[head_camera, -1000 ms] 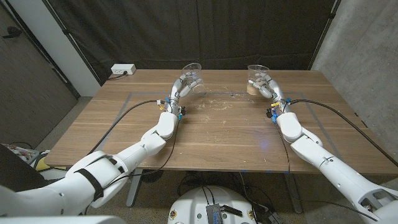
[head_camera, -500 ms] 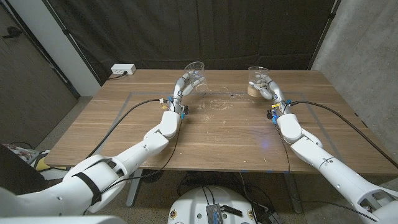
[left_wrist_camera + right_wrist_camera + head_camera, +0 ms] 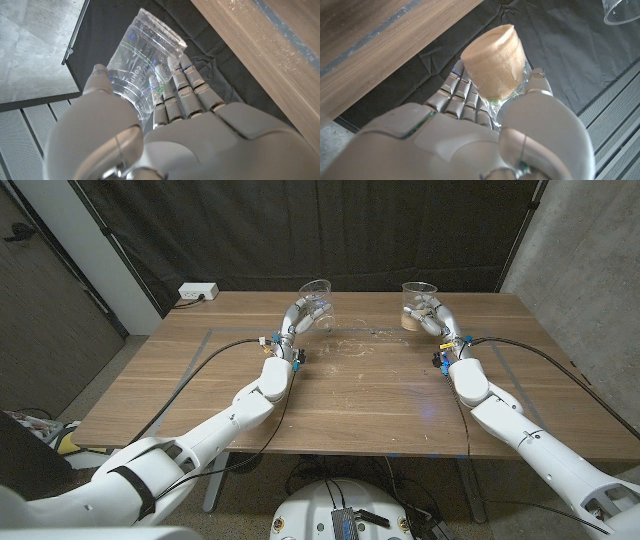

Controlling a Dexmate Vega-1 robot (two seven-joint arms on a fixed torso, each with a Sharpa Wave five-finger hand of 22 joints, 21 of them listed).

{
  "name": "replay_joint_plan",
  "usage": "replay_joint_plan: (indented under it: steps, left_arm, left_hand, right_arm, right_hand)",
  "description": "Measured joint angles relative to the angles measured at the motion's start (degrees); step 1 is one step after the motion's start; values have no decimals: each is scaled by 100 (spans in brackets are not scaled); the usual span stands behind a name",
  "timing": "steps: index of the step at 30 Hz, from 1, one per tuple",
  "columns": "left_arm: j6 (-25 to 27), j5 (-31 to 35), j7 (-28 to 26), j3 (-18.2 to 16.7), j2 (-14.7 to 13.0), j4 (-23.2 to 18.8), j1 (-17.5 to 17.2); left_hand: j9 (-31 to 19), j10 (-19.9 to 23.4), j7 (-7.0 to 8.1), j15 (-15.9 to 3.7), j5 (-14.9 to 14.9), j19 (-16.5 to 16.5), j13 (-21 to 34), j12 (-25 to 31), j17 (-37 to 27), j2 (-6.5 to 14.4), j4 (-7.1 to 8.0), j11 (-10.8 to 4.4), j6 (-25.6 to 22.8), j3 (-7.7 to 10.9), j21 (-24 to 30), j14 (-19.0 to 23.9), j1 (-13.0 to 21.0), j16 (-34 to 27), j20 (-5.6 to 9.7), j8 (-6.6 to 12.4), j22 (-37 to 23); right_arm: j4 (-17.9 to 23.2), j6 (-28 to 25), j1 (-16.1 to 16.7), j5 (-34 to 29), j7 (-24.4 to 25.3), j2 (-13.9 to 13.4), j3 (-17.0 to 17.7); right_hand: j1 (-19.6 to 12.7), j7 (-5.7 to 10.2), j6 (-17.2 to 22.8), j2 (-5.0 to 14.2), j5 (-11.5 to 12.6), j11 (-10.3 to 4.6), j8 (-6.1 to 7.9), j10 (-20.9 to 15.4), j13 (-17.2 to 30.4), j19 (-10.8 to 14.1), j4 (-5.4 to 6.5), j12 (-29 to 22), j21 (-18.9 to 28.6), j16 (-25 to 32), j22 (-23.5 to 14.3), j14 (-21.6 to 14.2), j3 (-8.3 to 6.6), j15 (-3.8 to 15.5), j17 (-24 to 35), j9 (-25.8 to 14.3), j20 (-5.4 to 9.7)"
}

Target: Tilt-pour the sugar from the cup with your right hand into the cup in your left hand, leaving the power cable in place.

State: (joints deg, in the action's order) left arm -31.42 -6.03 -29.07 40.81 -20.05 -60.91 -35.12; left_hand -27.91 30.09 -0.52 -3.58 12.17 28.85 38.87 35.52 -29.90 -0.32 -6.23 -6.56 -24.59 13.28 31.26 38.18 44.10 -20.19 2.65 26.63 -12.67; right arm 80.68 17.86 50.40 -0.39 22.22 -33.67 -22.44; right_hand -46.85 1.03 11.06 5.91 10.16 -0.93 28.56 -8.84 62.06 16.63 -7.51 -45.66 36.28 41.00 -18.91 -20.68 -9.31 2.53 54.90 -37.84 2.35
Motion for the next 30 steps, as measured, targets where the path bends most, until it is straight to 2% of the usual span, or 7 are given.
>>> replay_joint_plan:
  steps: [7, 8, 12, 21, 30]
  left_arm:
    - [0, 0, 0, -27, -55, -272, -64]
    - [508, -96, 58, -28, -68, -322, -70]
    - [671, -131, 133, -31, -78, -381, -73]
    - [824, -178, 286, -23, -90, -412, -39]
    - [901, -217, 424, -16, -95, -384, 2]
  left_hand:
    - [-14, 29, 0, 0, 0, 0, 32, 0, -26, 39, 15, 30, 0, -16, 40, 0, -39, 0, 0, 0, 0]
    - [-14, 29, 0, 0, 0, 0, 32, 0, -26, 38, 15, 30, 0, -16, 40, 0, -38, 0, 0, 0, 0]
    - [-40, 28, 0, 0, -1, 0, 32, 0, -26, 38, 40, 31, 1, -40, 40, 0, -38, 0, 0, 0, 0]
    - [-40, 28, -20, 1, -1, 0, 61, -4, -52, 36, 51, 33, -20, -51, 84, -1, -38, 0, 0, -1, 1]
    - [-67, 58, -20, -12, -1, -1, 61, -5, -52, 35, 63, 63, -19, -64, 84, 51, -38, -28, 0, -1, 1]
  right_arm:
    - [0, -73, 0, -64, 62, 0, 0]
    - [194, -95, 18, -71, 62, -69, 80]
    - [348, -174, -1, -110, 51, -127, 118]
    - [625, -406, -116, -280, 6, -201, 152]
    - [1021, -776, -296, -442, -166, -306, 172]
  right_hand:
    - [8, 0, -1, 7, 0, 0, -7, 0, -31, 0, 0, 33, 0, -3, 6, -21, 0, -18, -27, 1, 0]
    - [8, 0, -1, 7, 0, 2, -8, -1, -31, 0, 0, 33, 0, -3, 24, -21, 0, -18, -27, 1, 0]
    - [7, 23, 22, 7, 0, 19, -10, -20, -53, 0, 0, 32, 0, -37, 32, -38, 0, -1, -27, 1, 0]
    - [39, 31, 30, -25, 0, -21, -10, -61, -80, -30, 0, 55, 0, -43, 58, -83, 0, -16, -27, 3, -31]
    - [38, -1, 61, -25, 0, 7, -10, -92, -80, -41, 0, 55, 0, -76, 85, -105, -1, 6, -26, 3, -19]
